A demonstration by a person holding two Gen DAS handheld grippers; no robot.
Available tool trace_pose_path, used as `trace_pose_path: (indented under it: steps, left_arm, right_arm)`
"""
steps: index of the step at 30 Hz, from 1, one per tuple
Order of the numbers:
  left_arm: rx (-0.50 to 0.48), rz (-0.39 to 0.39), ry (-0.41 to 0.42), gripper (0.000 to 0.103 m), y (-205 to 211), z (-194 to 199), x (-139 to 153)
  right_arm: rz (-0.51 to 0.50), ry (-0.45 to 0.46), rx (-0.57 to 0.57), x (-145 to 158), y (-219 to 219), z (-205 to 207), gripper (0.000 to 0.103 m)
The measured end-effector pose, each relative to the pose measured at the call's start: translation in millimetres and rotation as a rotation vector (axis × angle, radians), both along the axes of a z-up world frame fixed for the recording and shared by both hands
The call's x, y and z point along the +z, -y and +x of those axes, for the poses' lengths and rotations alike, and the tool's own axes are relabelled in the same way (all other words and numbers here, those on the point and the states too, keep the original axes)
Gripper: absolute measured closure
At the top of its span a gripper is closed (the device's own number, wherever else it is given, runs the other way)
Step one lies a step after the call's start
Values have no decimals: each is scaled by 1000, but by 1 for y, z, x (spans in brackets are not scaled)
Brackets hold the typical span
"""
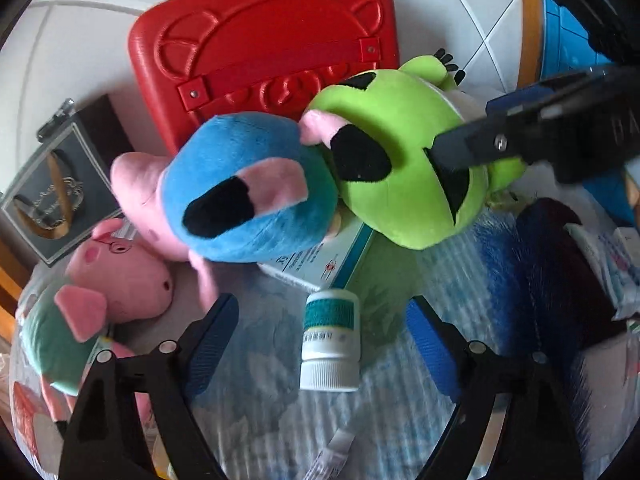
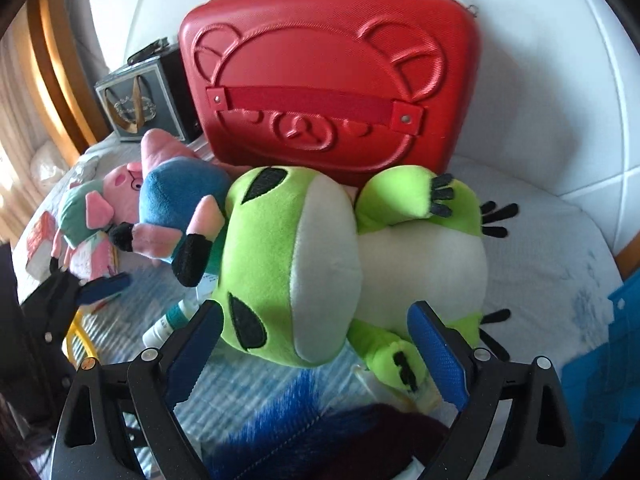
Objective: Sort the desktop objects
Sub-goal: 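Grasp the green plush frog with the right tool while the left tool grasps the white pill bottle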
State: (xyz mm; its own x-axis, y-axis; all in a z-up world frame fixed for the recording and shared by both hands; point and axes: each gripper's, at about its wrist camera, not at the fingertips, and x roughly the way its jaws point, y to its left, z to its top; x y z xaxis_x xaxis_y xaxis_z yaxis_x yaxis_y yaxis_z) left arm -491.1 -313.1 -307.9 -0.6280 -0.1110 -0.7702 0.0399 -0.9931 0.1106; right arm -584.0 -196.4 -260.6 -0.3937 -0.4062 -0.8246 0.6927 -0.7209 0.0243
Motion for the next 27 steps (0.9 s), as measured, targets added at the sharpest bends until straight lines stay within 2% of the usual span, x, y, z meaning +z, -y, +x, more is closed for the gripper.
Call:
trace_pose_path:
  steps: [2,6,9,10,11,12,13,14,16,19,22,27]
  left_arm:
    - [-14,38,65,27,3,-5,-9]
    - [-12,51,93,27,3,-4,-12]
    - [-7,64,147,27,4,-7,-18]
    - [-3,71,159,30,5,-8,-20]
    - [-3,81,172,46,5,-10,-22]
    - [2,87,186,54,6,-12,-24]
    - [13,102,206,67,8,-14,-27]
    - [21,132,197,69,12,-13,-28]
    - [37,137,197,70,14,-11,-29]
    - [45,104,150,70,9,-1,-23]
    - [68,115,104,70,11,9,-15]
    - [74,102,73,70,8,24,-5]
  right_arm:
    - [7,7,12,-4,7,-3,8]
    - [38,-3,36,-12,29,-6,8]
    - [97,-23,39,-24,50,-10,3]
    - [109,-40,37,-26,53,-11,2]
    - [127,-65,36,-28,57,-11,4]
    - [148,-86,32,-29,60,-11,9]
    - [163,-94,26,-29,62,-11,15]
    - [163,-95,22,-28,62,-10,20]
    - [135,-95,8,-20,56,-9,31]
    - [79,-71,-26,-9,40,-11,37]
    - [26,-60,-60,2,22,-10,41]
    - [-40,-59,-85,21,1,2,43]
